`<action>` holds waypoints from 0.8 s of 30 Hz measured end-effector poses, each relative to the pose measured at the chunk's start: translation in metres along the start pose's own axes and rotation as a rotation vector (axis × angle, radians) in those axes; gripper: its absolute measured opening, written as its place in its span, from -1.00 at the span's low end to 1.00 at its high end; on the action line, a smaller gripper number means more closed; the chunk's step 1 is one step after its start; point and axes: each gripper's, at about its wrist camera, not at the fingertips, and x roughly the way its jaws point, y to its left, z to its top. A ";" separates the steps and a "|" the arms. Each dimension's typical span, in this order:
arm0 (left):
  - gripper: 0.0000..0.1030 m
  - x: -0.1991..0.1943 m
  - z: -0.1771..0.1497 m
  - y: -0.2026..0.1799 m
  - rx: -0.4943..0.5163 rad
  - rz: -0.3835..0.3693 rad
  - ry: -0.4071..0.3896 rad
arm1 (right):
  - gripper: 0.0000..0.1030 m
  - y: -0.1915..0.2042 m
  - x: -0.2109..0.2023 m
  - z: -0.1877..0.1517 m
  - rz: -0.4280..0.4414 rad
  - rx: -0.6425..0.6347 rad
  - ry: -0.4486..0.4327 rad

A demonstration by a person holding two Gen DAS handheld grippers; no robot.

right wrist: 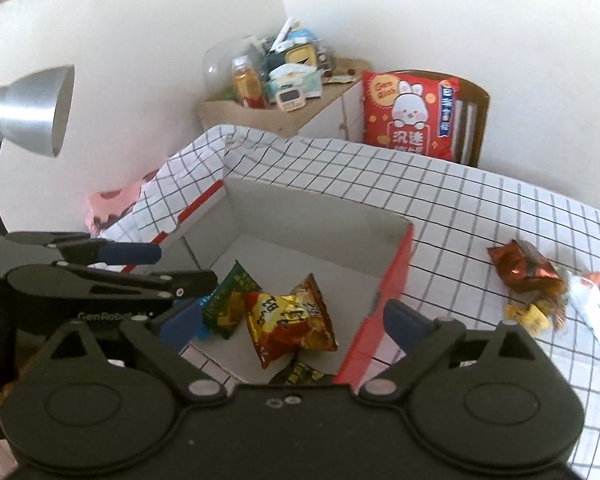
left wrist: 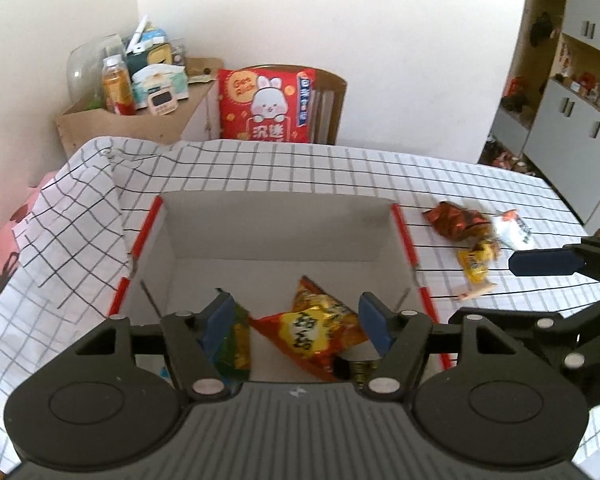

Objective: Organize snacks
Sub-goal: 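Withdraw both grippers from the box toward the remaining snacks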

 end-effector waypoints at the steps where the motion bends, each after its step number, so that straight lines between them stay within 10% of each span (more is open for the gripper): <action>1: 0.33 -0.002 -0.001 -0.004 0.003 -0.009 -0.004 | 0.94 -0.003 -0.004 -0.002 -0.004 0.012 -0.006; 24: 0.51 0.043 0.012 -0.151 0.054 -0.105 0.022 | 0.99 -0.163 -0.068 -0.041 -0.129 0.084 -0.051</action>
